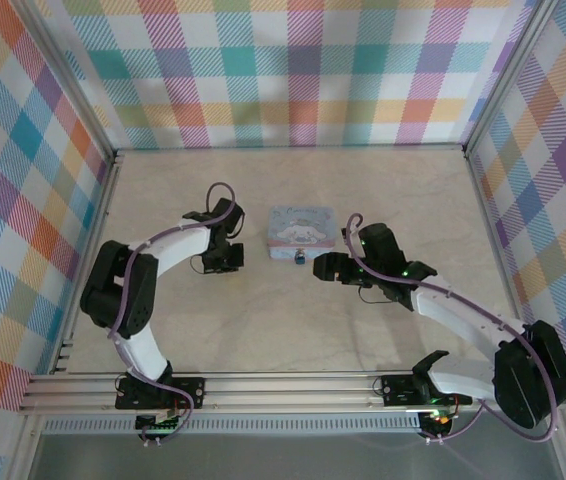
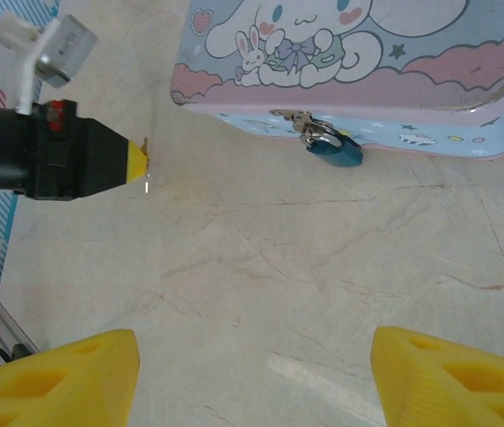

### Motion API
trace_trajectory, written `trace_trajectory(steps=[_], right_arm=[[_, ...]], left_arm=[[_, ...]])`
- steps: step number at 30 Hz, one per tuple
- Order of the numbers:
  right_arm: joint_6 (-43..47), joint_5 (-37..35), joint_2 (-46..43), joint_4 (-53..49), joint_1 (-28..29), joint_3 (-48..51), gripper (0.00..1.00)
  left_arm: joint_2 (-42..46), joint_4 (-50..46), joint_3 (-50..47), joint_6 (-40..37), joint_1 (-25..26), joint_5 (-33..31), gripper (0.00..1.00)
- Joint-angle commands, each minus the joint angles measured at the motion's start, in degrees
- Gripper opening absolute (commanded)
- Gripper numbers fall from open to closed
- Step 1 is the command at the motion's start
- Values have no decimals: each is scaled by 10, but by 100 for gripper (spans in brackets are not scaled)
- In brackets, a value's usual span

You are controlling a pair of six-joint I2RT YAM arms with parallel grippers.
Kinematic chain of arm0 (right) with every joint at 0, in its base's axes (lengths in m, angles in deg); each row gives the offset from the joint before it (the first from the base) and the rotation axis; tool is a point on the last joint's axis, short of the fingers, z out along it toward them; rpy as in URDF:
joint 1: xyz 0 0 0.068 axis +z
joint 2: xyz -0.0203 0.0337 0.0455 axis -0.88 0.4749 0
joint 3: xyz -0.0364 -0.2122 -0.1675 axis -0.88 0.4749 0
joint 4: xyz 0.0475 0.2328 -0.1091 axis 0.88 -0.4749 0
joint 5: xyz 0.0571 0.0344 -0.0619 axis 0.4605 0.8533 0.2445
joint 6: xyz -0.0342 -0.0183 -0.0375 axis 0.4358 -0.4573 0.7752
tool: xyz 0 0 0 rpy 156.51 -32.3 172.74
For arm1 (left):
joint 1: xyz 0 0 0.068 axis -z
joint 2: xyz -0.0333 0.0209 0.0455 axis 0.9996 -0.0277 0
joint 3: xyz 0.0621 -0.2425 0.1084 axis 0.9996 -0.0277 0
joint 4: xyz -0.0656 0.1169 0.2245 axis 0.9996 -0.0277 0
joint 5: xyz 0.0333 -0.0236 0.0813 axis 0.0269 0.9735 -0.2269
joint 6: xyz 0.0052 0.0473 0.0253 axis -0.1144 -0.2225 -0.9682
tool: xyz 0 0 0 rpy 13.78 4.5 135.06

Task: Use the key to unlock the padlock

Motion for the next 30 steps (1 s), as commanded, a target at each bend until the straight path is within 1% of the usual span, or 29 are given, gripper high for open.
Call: trace_trajectory(steps=[1,7,11,14,19,23,30], right_arm=[[-8,19,-20,26,4,5,70],[-16,61,-26,60,4,2,68],[-24,108,-29,98,4,-2,64],[-24,132,-29,115,6,-13,58],[-37,154,-15,131,6,-41,52],[-56,163,6,151,8,-66,44],[-54,153,53,142,33,-134,38]], left_arm=[[65,-15,14,0,4,59,0],[128,0,29,10,5,137,0],[159,27,36,25,5,216,0],[179,58,38,36,5,281,0],[208,98,34,39,7,349,0],[225,125,20,41,11,385,0],[229,132,13,48,24,390,0]])
